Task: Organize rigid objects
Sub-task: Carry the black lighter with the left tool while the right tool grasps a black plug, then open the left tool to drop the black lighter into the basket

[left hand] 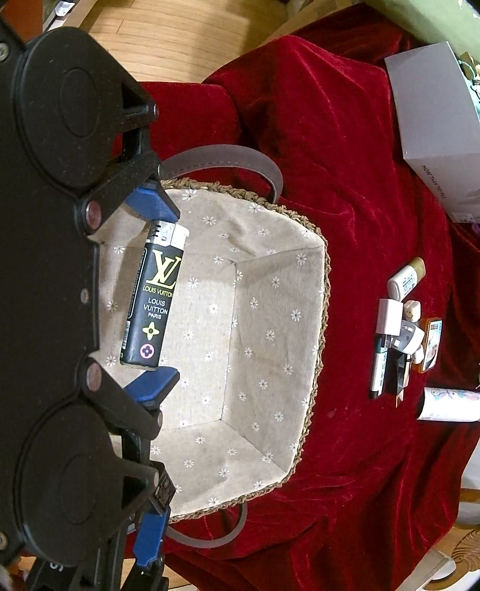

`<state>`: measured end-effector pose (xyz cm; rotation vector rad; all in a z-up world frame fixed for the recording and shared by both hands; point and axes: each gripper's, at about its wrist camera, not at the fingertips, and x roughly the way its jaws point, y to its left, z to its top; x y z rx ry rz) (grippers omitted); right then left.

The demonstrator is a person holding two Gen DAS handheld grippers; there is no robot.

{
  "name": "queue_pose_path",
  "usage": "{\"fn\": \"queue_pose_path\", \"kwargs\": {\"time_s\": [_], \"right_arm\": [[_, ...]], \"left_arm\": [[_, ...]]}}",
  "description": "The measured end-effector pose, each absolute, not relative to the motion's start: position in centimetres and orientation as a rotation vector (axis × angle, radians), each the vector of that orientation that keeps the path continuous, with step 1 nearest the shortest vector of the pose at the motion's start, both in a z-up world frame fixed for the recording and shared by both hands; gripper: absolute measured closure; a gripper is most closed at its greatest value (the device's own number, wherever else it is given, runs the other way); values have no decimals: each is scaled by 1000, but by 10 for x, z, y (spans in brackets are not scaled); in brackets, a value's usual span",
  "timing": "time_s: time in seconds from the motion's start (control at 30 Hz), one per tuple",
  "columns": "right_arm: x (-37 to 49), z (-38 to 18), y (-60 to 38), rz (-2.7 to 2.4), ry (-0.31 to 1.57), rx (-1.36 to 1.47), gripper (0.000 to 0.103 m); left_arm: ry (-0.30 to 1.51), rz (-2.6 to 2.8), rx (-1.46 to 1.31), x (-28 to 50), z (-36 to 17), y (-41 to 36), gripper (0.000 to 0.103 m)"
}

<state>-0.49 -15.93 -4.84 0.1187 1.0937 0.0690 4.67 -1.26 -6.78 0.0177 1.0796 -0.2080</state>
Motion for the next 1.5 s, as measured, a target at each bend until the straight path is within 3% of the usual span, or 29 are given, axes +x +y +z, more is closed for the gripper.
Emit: {"fn": "queue_pose_path", "kwargs": {"time_s": [1.17,1.3,1.5], "right_arm": [[-8,-43,-156,66,1080,105,47],[-9,-40,-155,51,1067,87,38],[-10,-40,-158,32,1064,85,38]], "left_arm": [[1029,-190,25,37,-56,-11,17],[1024,-188,22,36,-56,-10,17],[1021,-191,17,36,-55,-9,17]]}}
